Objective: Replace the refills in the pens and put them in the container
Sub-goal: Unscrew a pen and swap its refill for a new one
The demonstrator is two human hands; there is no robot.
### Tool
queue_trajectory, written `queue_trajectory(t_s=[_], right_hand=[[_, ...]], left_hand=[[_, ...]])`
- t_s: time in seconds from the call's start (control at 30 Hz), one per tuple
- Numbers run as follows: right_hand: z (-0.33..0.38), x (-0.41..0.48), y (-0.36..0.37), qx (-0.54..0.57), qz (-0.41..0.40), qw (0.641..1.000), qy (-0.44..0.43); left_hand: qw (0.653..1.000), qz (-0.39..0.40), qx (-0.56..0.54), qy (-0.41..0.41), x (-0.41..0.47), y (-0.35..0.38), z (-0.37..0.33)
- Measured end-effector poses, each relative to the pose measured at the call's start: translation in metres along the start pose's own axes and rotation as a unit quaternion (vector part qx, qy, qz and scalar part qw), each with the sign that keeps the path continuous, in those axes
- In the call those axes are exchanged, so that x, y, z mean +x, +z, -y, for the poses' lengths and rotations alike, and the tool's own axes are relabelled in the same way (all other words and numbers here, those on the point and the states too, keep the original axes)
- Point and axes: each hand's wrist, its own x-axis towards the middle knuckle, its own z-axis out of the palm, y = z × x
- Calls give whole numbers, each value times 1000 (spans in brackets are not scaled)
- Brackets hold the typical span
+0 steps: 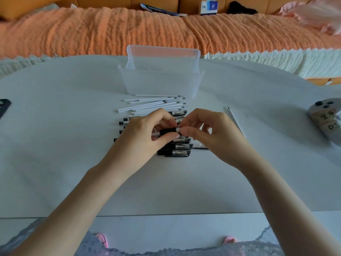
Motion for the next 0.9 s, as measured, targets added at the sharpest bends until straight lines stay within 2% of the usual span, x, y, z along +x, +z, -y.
queue_trajectory(t_s=[0.27, 0.37, 0.47, 0.7, 0.9], right_hand=[[-1, 0, 2, -3, -7, 1000, 2], [-2, 0, -1, -8, -49, 999, 0], [-2, 0, -6, -6, -67, 998, 12], [0, -3, -6, 8, -52, 998, 31], [-15, -14, -32, -148, 2, 987, 57]], left_hand=[[1000, 2, -7, -13, 0, -1, 1], [1000, 2, 0, -28, 0, -3, 2], [999, -14, 10, -27, 1, -6, 4], [997, -68, 39, -11, -1, -8, 3], [996, -70, 31, -35, 1, -15, 8]])
